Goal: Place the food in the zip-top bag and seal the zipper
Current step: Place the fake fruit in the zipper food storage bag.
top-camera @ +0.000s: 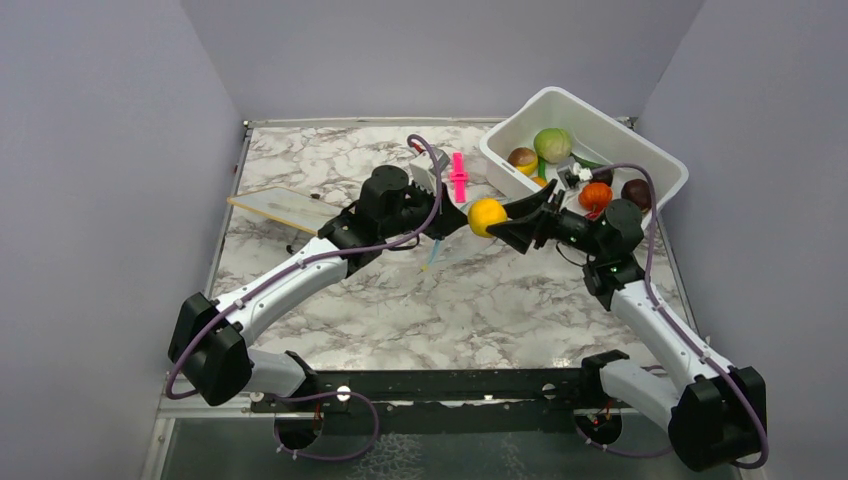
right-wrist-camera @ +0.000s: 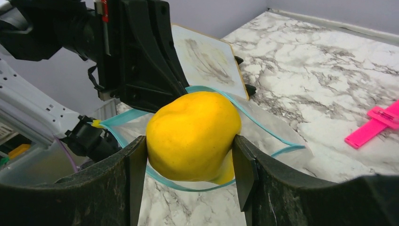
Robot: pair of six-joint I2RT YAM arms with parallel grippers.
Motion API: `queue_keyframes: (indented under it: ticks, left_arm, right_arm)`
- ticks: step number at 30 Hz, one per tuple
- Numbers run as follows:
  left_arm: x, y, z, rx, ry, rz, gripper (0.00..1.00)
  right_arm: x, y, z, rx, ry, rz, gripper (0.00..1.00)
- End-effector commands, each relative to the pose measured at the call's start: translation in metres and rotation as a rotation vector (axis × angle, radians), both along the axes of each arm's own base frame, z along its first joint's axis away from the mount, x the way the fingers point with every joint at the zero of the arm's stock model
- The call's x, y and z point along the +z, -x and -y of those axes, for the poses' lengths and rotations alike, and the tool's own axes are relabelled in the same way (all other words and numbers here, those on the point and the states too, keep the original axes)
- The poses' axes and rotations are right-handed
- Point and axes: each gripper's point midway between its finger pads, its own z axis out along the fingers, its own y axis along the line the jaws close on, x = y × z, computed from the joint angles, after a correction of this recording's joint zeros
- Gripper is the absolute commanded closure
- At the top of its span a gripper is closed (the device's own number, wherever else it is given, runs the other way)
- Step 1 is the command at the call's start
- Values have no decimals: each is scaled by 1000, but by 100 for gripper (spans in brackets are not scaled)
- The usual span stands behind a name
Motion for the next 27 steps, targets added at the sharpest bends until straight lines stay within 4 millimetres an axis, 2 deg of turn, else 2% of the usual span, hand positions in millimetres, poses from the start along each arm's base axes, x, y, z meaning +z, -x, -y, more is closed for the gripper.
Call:
queue_keyframes:
  ticks: [1, 13, 19, 27]
  left_arm:
    - [30, 7, 0, -42, 43, 81, 100]
    - [39, 18, -1, -112, 57, 163, 100]
    - [40, 24, -1, -139, 74, 183, 100]
    - [40, 23, -1, -139, 70, 187, 100]
  right_arm:
    - [-10, -4, 4, -31, 69, -19, 77]
    - [-13, -3, 5, -38, 94, -62, 76]
    - [-8, -12, 11, -102, 124, -84, 73]
    - [4, -18, 10, -97, 145, -168, 51]
